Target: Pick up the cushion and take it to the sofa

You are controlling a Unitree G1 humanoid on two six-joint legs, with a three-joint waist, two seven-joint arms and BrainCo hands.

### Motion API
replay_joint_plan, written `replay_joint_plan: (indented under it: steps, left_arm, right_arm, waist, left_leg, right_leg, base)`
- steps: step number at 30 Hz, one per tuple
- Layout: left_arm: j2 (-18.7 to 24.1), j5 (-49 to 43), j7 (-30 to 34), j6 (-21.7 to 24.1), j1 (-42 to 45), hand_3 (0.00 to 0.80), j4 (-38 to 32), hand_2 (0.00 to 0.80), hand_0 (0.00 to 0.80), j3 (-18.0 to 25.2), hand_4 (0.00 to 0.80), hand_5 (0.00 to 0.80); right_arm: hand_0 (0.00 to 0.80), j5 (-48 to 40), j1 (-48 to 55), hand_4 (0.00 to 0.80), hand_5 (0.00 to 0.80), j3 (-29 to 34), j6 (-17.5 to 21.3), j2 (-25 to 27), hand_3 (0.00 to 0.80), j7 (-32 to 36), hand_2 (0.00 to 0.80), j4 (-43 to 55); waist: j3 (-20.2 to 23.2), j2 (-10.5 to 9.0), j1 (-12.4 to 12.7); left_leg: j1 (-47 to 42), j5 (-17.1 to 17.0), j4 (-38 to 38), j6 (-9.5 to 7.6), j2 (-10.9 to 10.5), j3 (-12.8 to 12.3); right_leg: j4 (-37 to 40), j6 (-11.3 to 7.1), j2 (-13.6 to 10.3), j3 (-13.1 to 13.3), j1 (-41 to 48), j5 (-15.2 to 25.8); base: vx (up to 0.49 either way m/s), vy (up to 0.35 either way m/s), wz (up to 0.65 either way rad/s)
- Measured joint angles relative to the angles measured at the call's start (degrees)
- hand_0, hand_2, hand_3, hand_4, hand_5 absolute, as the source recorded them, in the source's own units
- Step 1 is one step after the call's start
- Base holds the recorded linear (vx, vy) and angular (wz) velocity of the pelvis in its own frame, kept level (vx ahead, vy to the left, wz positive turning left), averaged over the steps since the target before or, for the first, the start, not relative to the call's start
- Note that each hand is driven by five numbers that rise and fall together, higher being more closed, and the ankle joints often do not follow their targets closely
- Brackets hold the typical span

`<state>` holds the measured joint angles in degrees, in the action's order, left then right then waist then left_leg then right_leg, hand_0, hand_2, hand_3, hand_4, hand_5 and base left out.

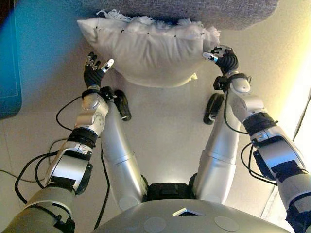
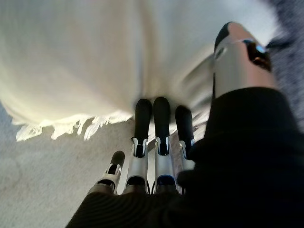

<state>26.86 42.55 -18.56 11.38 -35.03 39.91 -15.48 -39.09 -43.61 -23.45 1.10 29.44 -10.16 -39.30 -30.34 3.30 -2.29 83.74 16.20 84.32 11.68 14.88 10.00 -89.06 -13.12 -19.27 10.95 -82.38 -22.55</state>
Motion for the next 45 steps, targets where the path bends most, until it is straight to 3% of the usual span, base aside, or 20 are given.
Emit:
replay_joint_plan:
  steps: [10, 18, 23, 29, 45]
  left_arm:
    - [2.9, 2.1, 0.7, -7.2, -2.5, 0.0, 4.8, 0.0, 0.0, 0.9, 0.0, 0.0]
    - [5.8, 2.3, 1.1, -8.4, -3.6, 0.0, 5.0, 0.0, 0.0, 1.0, 0.0, 0.0]
    - [6.3, 6.6, 4.1, -9.5, -5.3, 0.0, 5.4, 0.0, 0.0, 0.9, 0.0, 0.0]
    - [8.0, 8.3, 7.4, -9.8, -7.1, 0.0, 6.5, 0.0, 0.0, 0.7, 0.0, 0.0]
    - [9.3, 7.7, 5.6, -14.8, -16.0, 0.0, 16.1, 0.0, 0.0, -3.7, 0.0, 0.0]
  right_arm:
    - [0.0, -1.3, -0.5, 0.0, 0.0, -0.5, -3.9, 1.1, 0.0, 0.8, 0.0, -1.8]
    - [0.0, -2.0, 3.0, 0.0, 0.0, 0.2, -5.4, 3.1, 0.0, 1.8, 0.0, 2.1]
    - [0.0, -2.1, 3.2, 0.0, 0.0, 0.2, -6.2, 6.4, 0.0, 7.6, 0.0, 1.7]
    - [0.0, -2.1, 2.6, 0.0, 0.0, -1.1, -6.1, 6.6, 0.0, 13.8, 0.0, 1.7]
    - [0.0, -2.9, -5.2, 0.0, 0.0, -6.9, -9.9, 5.1, 0.0, 15.4, 0.0, 1.4]
  waist:
    - [0.0, -0.04, -0.3]
    - [0.0, -0.34, -1.7]
    - [-0.1, -0.5, -2.2]
    - [-0.1, -0.54, -3.2]
    - [-0.1, -0.53, -3.4]
  left_leg:
    - [2.0, 0.8, 4.9, 0.18, 0.3, 1.2]
    - [2.0, 3.4, 8.9, -0.37, 1.4, 1.1]
    - [2.1, 3.9, 9.9, -0.49, 1.8, 1.2]
    - [2.0, 4.1, 10.8, -0.41, 1.9, 1.3]
    - [2.0, 4.5, 12.5, -0.44, 1.8, 1.1]
  right_leg:
    - [-4.3, -0.11, 0.1, 1.7, -1.9, -0.5]
    - [-5.8, -0.27, 0.1, 2.8, -1.9, -0.6]
    - [-6.5, -0.3, 0.0, 3.2, -2.2, -0.6]
    - [-7.3, -0.3, 0.0, 3.6, -2.4, -0.6]
    - [-8.9, -0.28, 0.0, 5.1, -3.0, -0.6]
  base:
    - [0.055, 0.051, -0.01]
    - [0.055, 0.06, -0.09]
    - [0.039, 0.031, -0.04]
    - [0.031, 0.032, -0.02]
    - [0.006, 0.07, 0.0]
